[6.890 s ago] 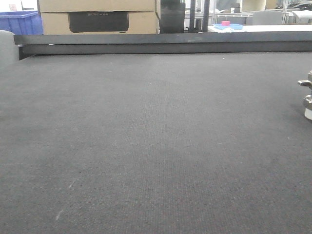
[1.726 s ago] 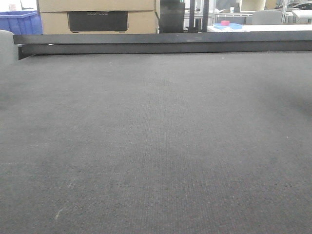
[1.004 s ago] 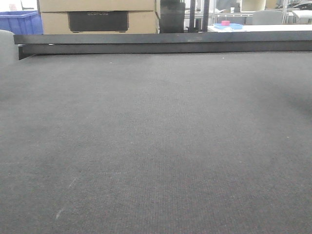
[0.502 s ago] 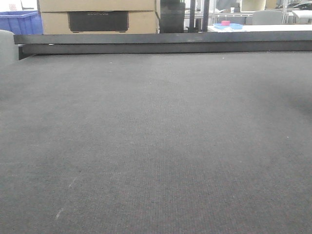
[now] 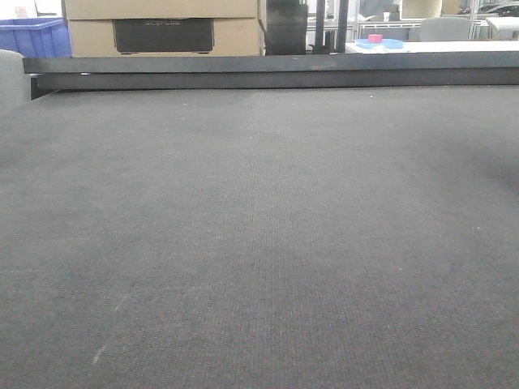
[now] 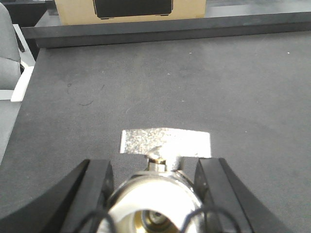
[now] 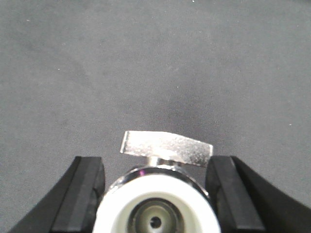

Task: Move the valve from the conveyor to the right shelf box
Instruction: 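Turn the base away from the conveyor holding both valves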

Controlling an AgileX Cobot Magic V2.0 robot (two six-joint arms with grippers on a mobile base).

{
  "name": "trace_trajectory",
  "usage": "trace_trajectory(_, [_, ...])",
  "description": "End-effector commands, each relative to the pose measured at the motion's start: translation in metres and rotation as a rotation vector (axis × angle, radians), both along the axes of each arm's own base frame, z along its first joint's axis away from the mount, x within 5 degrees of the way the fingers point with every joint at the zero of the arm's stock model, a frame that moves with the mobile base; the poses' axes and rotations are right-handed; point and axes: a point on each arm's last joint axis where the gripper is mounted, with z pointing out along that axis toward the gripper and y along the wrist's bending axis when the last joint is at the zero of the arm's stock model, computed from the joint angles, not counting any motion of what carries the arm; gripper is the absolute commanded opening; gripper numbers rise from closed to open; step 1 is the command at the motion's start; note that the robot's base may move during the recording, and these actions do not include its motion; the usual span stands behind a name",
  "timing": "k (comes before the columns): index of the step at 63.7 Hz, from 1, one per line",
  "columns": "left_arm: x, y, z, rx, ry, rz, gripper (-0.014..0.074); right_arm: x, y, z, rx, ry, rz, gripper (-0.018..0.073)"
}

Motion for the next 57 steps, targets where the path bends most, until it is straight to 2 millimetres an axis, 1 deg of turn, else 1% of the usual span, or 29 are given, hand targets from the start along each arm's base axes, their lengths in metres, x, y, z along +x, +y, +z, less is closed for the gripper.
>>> trace_trajectory(1, [-0.0032, -0.0021, 0.01, -0.011, -0.076, -0.002, -0.0111, -0.0042, -0.0001, 0.013, 0.013, -0.081, -0.005, -0.0154])
trace_trajectory(57, [-0.0032, -0.0021, 0.01, -0.011, -0.076, -0.002, -0.0111, -0.0038, -0.0002, 0.0136, 0.013, -0.089, -0.007, -0.0154])
